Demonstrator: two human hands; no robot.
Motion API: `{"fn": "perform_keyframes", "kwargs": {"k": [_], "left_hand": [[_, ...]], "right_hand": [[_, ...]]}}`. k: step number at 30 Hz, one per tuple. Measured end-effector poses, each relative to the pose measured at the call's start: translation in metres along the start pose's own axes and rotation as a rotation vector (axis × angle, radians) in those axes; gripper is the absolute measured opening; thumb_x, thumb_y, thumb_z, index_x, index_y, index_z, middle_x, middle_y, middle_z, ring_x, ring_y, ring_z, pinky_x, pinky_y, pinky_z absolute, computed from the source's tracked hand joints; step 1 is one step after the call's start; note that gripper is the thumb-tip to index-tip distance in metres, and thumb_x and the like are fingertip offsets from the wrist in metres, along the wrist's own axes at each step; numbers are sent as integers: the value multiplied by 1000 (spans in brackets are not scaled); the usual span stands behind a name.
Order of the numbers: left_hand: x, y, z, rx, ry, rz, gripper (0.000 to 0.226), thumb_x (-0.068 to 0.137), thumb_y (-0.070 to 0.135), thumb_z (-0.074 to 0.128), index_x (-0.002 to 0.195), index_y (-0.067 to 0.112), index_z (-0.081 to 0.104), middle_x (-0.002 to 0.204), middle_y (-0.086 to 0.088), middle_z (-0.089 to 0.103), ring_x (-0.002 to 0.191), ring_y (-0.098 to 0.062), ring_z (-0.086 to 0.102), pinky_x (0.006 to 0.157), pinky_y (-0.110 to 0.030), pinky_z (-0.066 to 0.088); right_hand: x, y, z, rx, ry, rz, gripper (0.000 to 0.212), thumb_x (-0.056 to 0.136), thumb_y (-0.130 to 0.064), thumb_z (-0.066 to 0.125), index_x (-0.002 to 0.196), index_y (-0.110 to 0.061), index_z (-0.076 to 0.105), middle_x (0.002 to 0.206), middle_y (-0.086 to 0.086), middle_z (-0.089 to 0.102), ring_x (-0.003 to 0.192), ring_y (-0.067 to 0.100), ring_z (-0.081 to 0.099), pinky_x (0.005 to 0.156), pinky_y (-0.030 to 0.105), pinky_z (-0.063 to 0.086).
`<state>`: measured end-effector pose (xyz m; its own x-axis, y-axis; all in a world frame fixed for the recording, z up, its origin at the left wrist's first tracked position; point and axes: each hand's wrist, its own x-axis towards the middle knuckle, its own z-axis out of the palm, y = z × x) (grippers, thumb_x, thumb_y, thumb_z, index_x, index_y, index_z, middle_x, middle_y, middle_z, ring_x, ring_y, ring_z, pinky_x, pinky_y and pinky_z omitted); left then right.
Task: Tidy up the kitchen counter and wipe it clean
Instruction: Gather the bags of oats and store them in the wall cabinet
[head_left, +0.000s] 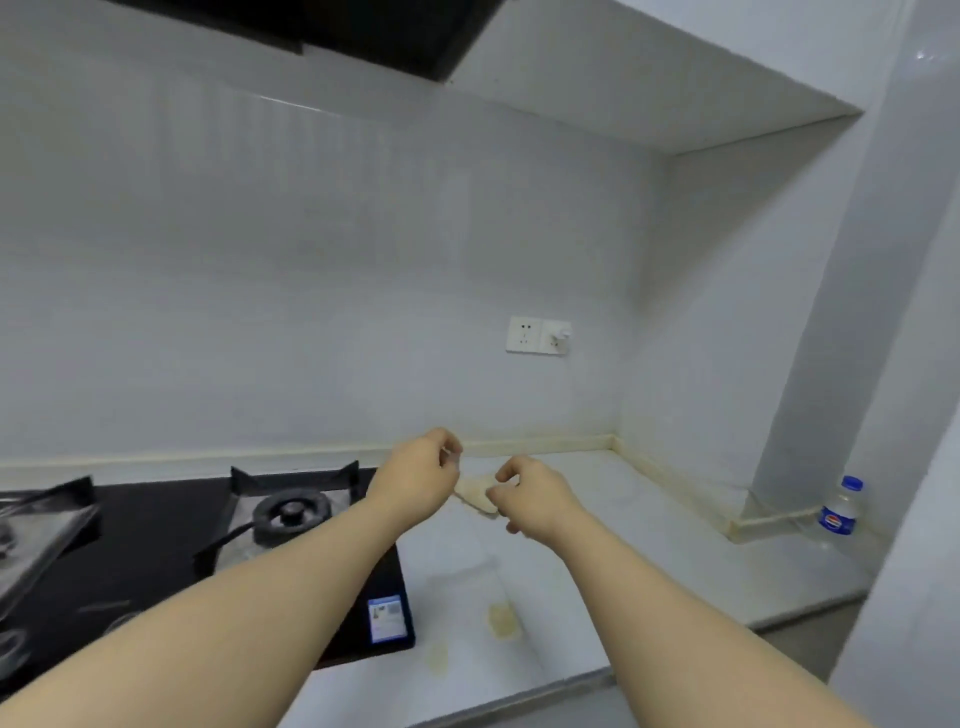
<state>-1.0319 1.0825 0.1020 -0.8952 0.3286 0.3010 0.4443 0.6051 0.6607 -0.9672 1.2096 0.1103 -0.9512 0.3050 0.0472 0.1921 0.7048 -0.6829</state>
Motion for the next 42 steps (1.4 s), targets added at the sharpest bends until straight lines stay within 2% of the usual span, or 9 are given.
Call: {"fn": "perform_keyframes", "kwargs": {"k": [6, 9, 16, 20, 24, 29, 32, 35, 42], "left_hand": [[-76, -88, -120, 95, 175, -197, 24, 91, 16, 44, 111, 21, 57, 95, 2, 64, 84, -20, 59, 76, -31, 48], [-130, -127, -175, 160, 259, -309, 24, 91, 16, 45, 111, 19, 58, 104, 0, 66, 92, -21, 59, 82, -30, 47], [-323, -218, -322, 253, 492, -634, 26, 91, 17, 44, 113, 21, 58, 107, -4, 65, 96, -23, 59, 82, -30, 47], [-435, -246, -387, 305, 600, -801, 29, 89, 14, 43, 113, 20, 57, 106, 0, 64, 88, -20, 55, 76, -27, 45], [-533, -252, -429, 364, 726, -955, 27, 91, 18, 43, 112, 22, 59, 107, -1, 63, 92, -24, 58, 76, -29, 45], [-641, -256, -460, 371, 884, -1102, 26, 91, 16, 40, 109, 23, 58, 94, 2, 60, 73, -18, 53, 64, -26, 40], [-700, -259, -474, 349, 992, -1199, 27, 89, 15, 39, 106, 24, 58, 92, 2, 61, 71, -18, 53, 64, -26, 42], [-753, -265, -487, 333, 1094, -1283, 27, 90, 14, 37, 104, 23, 58, 88, 6, 58, 64, -15, 53, 63, -25, 43], [-874, -285, -540, 390, 1289, -1421, 21, 94, 16, 43, 107, 20, 60, 101, 2, 62, 89, -17, 57, 78, -29, 49]], "right_hand": [[-27, -110, 97, 21, -191, -221, 9, 90, -19, 53, 98, -16, 51, 92, 6, 57, 84, 25, 57, 76, 32, 47], [-57, -164, 151, 35, -280, -315, 6, 90, -21, 53, 94, -18, 49, 91, 6, 59, 79, 24, 57, 72, 31, 47], [-204, -305, 298, 83, -632, -545, 10, 93, -19, 50, 102, -14, 51, 94, 9, 59, 73, 23, 57, 58, 26, 44], [-294, -367, 363, 119, -777, -636, 7, 90, -20, 51, 96, -17, 51, 102, 12, 63, 73, 22, 60, 62, 28, 45], [-379, -408, 412, 152, -905, -710, 2, 87, -16, 50, 87, -18, 51, 91, 11, 63, 68, 24, 57, 56, 25, 41], [-477, -444, 462, 148, -1088, -813, 12, 87, -17, 51, 76, -20, 48, 87, 7, 58, 76, 24, 54, 63, 28, 40], [-533, -465, 490, 141, -1172, -902, 9, 88, -17, 50, 79, -20, 50, 90, 5, 58, 80, 22, 53, 68, 29, 42], [-586, -480, 515, 110, -1284, -974, 4, 88, -15, 47, 86, -16, 51, 89, 3, 57, 78, 22, 53, 62, 26, 41], [-705, -537, 590, 80, -1459, -1117, 6, 85, -17, 48, 80, -19, 51, 90, 5, 61, 81, 25, 58, 68, 29, 44]]}}
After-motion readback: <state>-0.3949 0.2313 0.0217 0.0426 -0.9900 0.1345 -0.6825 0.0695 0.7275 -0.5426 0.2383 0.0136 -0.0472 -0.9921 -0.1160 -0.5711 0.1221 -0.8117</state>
